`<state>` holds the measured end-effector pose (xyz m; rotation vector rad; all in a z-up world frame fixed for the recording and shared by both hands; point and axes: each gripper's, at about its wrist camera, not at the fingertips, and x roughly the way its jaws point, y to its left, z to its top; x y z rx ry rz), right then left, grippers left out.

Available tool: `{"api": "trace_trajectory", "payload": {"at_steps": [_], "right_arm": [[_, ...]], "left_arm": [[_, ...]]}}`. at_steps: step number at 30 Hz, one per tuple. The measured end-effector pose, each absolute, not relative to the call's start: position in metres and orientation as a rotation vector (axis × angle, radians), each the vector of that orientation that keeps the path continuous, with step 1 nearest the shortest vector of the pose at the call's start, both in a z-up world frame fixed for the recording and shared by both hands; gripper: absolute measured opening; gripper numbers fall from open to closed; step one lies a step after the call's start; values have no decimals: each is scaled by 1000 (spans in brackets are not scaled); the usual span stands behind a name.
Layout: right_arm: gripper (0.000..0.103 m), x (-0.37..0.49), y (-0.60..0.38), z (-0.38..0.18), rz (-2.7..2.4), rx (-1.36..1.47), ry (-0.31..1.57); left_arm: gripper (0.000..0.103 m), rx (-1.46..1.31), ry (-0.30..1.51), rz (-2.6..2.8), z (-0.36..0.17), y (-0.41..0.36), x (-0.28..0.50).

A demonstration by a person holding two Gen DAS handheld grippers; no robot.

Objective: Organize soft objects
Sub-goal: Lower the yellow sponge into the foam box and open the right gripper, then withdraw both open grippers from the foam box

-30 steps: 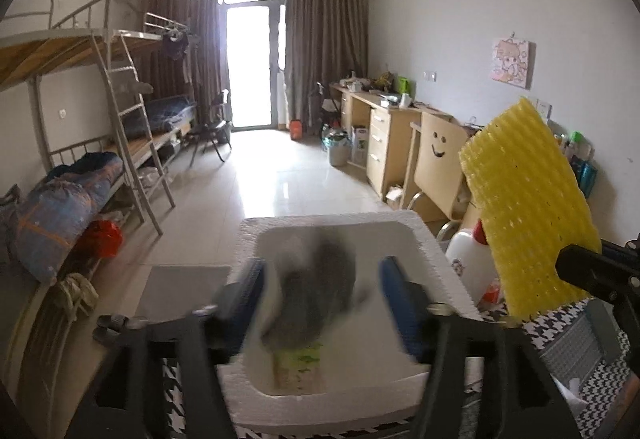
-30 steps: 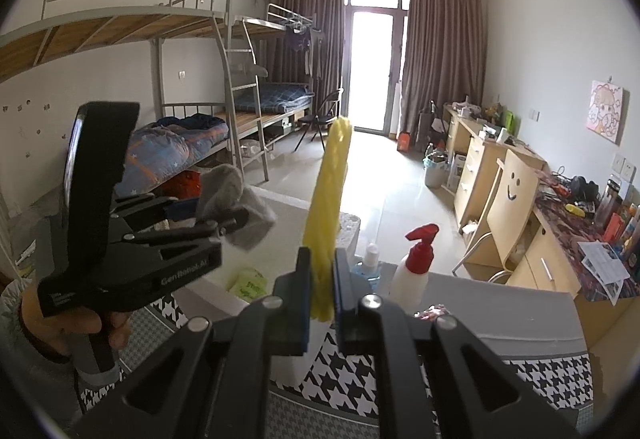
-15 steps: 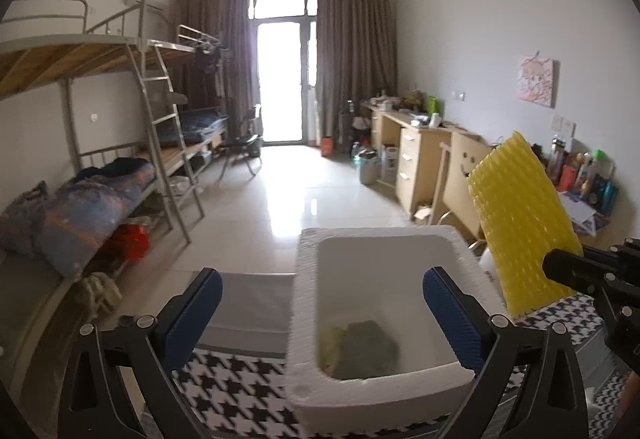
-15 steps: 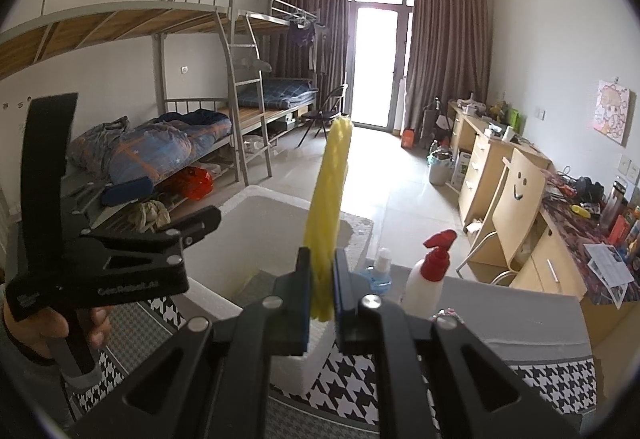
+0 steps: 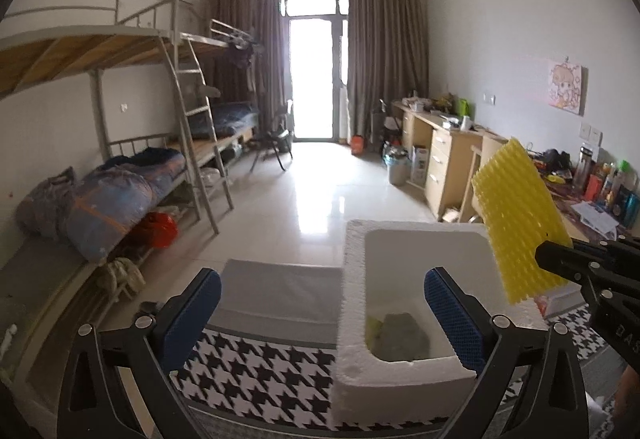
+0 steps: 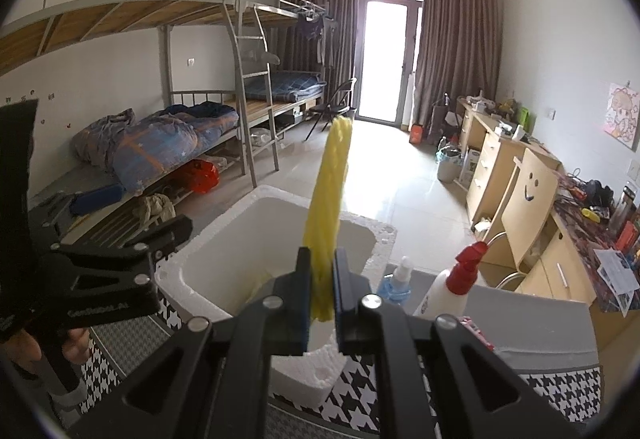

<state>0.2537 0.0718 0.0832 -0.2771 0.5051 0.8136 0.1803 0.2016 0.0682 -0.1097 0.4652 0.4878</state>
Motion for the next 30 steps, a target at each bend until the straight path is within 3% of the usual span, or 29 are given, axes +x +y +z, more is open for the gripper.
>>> {"api": "trace_trajectory", "payload": {"at_steps": [17,18,20,22,30], "right_arm": [[13,264,91,66,841,-283,587],[15,266,93,64,851,-281,601],[31,268,94,62,860,-272,621],[66,270,92,62,863,-260,625],[68,263,86,69,842,-256,588]], "left_arm": [[102,-93,445,512,66,207,168],[102,-93,444,514,66,208,167],[102,-96,443,517,65,208,166],[102,-102,443,518,64,210,166],[102,-105,446,501,66,212,164]]}}
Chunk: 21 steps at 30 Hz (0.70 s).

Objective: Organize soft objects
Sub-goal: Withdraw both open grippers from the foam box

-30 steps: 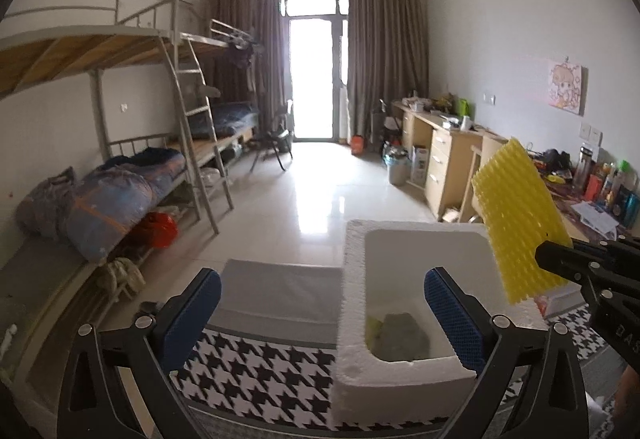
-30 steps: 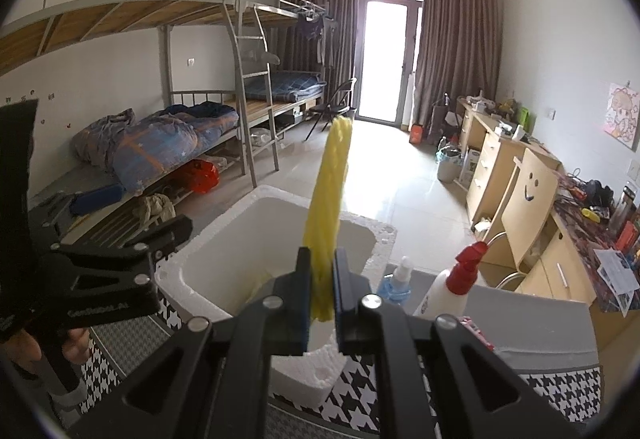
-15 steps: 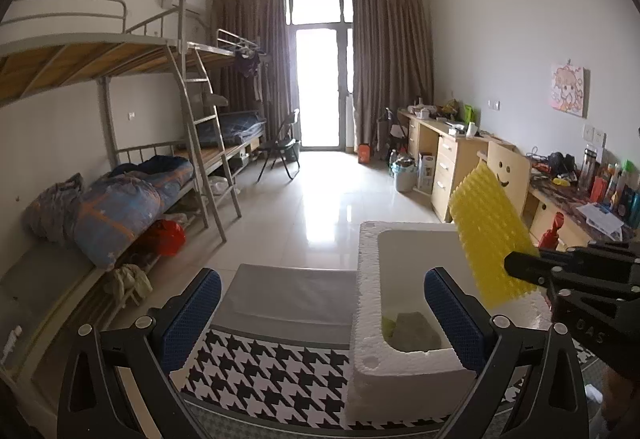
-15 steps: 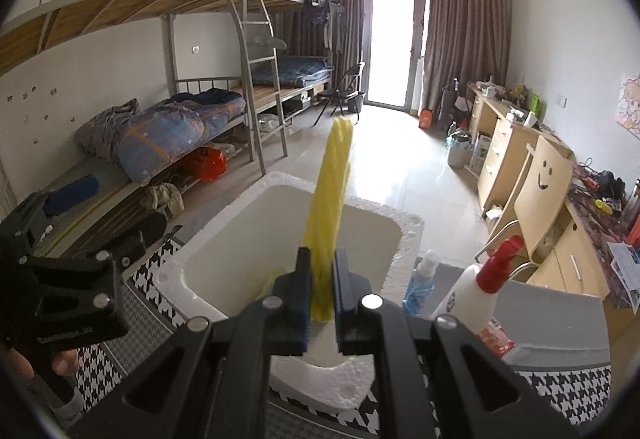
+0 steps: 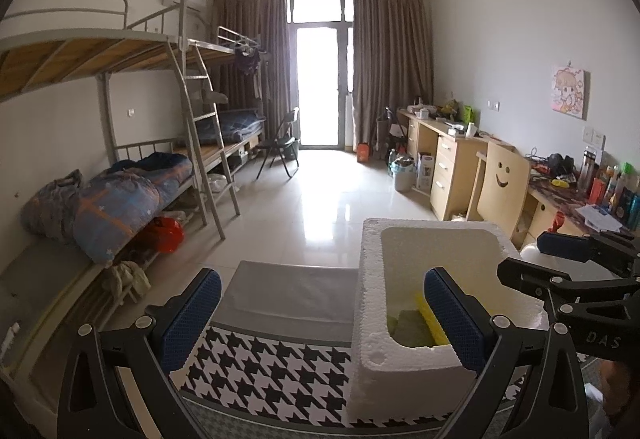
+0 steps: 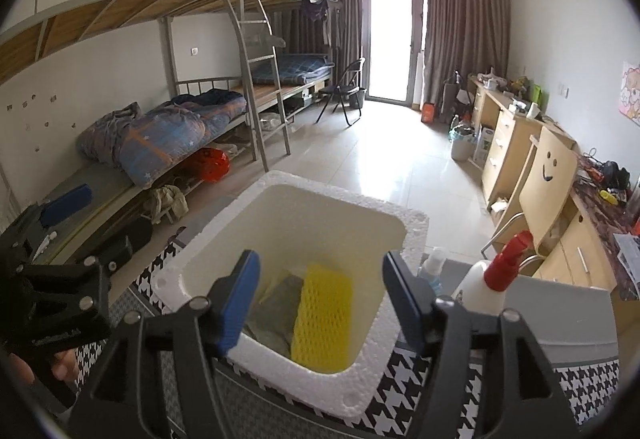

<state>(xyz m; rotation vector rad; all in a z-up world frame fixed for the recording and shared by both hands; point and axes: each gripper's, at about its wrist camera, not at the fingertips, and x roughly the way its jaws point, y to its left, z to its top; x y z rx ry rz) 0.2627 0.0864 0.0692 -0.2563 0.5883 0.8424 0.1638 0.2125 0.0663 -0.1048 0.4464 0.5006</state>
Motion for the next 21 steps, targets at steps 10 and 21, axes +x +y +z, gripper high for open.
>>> {"api": "trace_trajectory", "payload": {"at_steps": [10,21], "right_arm": [[86,246,77,78,809,-269,521],[86,231,57,87,818,-252,489]], "left_arm": [[102,-98,418,503,74,204,153],[102,-106,404,460,79,187,142]]}}
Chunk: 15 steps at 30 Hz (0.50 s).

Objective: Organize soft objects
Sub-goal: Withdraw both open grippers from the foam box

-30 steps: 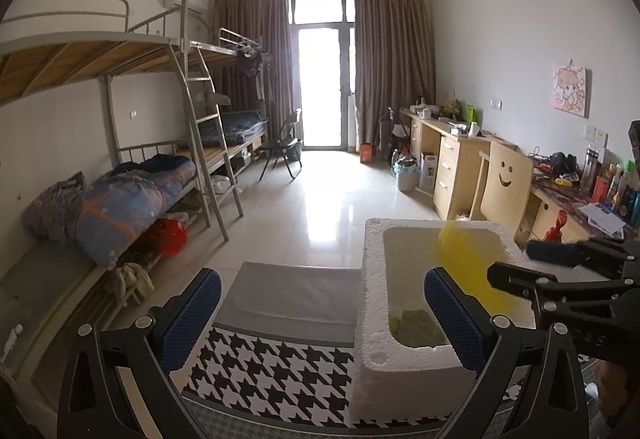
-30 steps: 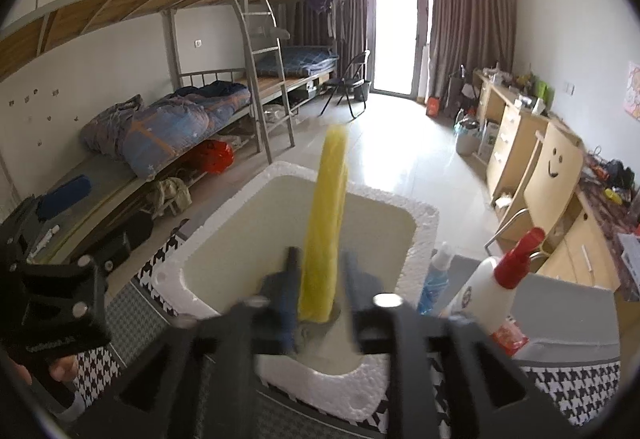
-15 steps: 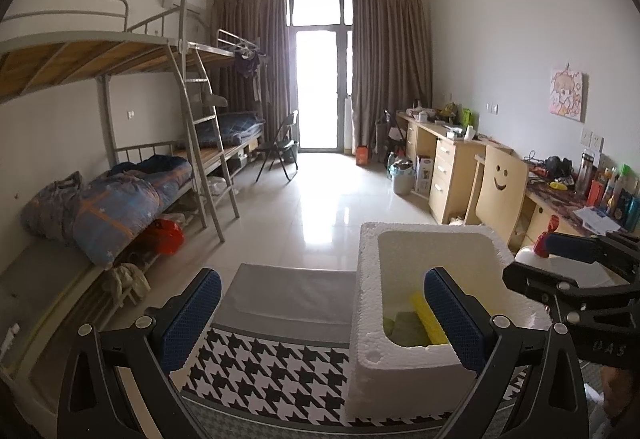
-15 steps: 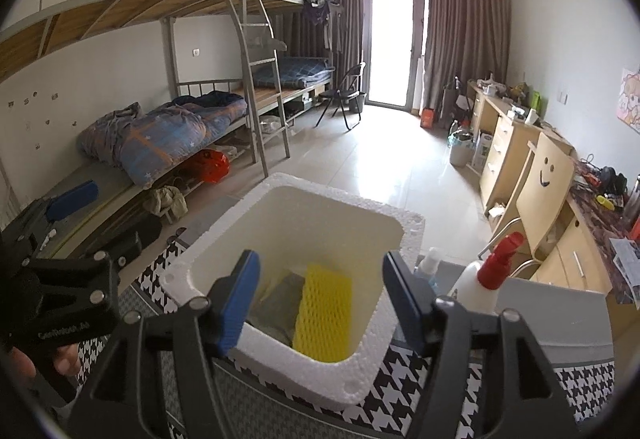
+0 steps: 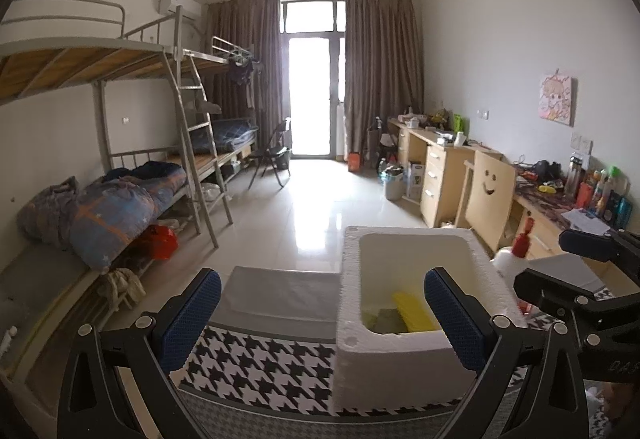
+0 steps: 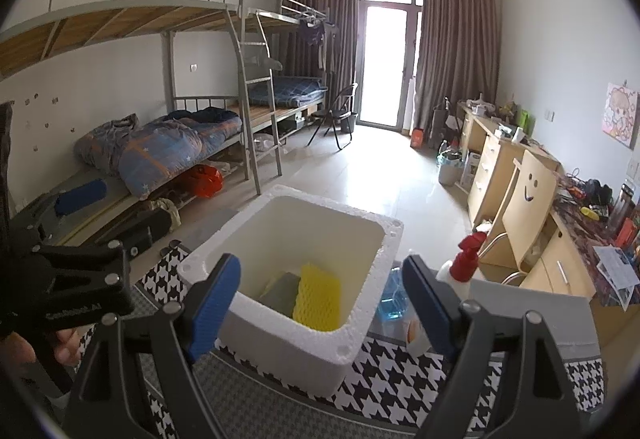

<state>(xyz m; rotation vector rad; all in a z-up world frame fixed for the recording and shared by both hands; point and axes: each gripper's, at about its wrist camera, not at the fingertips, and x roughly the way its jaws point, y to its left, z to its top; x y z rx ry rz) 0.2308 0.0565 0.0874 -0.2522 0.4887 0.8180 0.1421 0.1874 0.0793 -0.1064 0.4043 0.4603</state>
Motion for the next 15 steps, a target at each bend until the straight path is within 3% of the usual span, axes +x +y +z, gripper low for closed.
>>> {"api": "trace_trajectory", "payload": {"at_steps": [15], "right_arm": [[86,202,22,99,816,-199,436]], "left_arm": [[102,-95,374,415,87,156,121]]}}
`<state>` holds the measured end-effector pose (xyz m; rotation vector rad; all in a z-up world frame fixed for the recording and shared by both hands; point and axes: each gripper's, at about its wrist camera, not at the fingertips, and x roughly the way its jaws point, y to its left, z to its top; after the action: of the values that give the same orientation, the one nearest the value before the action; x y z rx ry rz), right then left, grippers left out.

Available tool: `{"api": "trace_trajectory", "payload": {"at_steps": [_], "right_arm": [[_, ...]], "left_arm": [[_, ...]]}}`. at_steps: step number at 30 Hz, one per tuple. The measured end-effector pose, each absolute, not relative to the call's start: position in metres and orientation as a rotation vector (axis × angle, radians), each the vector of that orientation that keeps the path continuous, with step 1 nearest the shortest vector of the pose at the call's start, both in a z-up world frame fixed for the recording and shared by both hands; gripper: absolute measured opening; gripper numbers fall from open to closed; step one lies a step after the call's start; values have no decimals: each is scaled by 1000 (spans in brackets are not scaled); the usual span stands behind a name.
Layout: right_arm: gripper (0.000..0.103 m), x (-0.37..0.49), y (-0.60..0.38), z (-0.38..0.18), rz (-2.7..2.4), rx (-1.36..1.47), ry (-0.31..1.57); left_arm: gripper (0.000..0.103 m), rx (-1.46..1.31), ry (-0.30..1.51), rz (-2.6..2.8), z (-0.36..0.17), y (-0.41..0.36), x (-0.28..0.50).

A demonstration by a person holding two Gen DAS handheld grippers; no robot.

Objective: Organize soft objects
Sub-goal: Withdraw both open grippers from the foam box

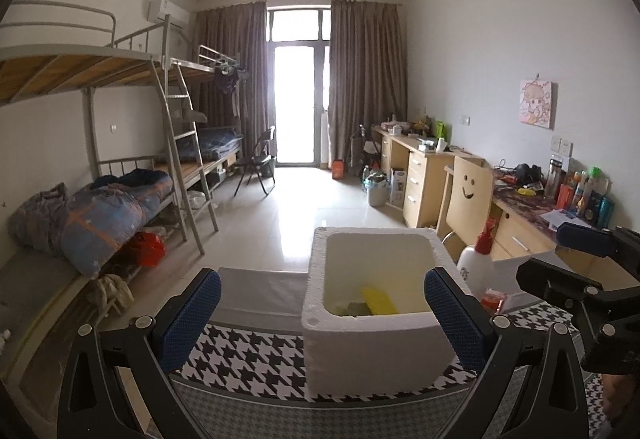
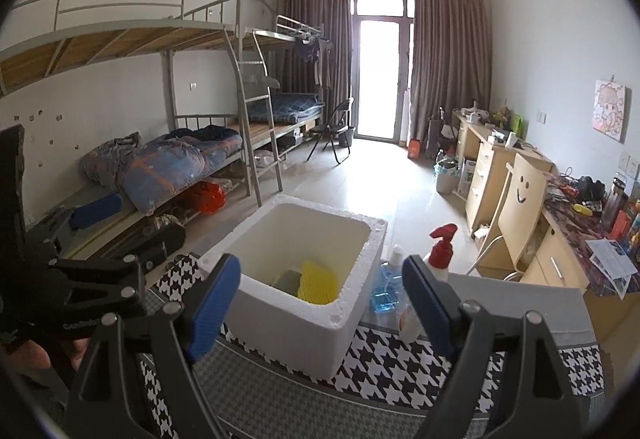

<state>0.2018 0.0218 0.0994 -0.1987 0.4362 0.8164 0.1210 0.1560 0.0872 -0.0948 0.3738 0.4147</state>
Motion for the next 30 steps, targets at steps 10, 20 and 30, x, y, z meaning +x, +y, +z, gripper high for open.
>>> {"api": "trace_trajectory", "payload": {"at_steps": [10,20,30], "right_arm": [[86,185,3,103,807,-180,401],[86,175,-14,102,807,-164,388],[86,168,-26,103,804,-148,371]], "left_arm": [[102,-89,357,374,91,142,108],[102,-84,339,354,92,132,98],[102,-78,327,333,92,124,90]]}}
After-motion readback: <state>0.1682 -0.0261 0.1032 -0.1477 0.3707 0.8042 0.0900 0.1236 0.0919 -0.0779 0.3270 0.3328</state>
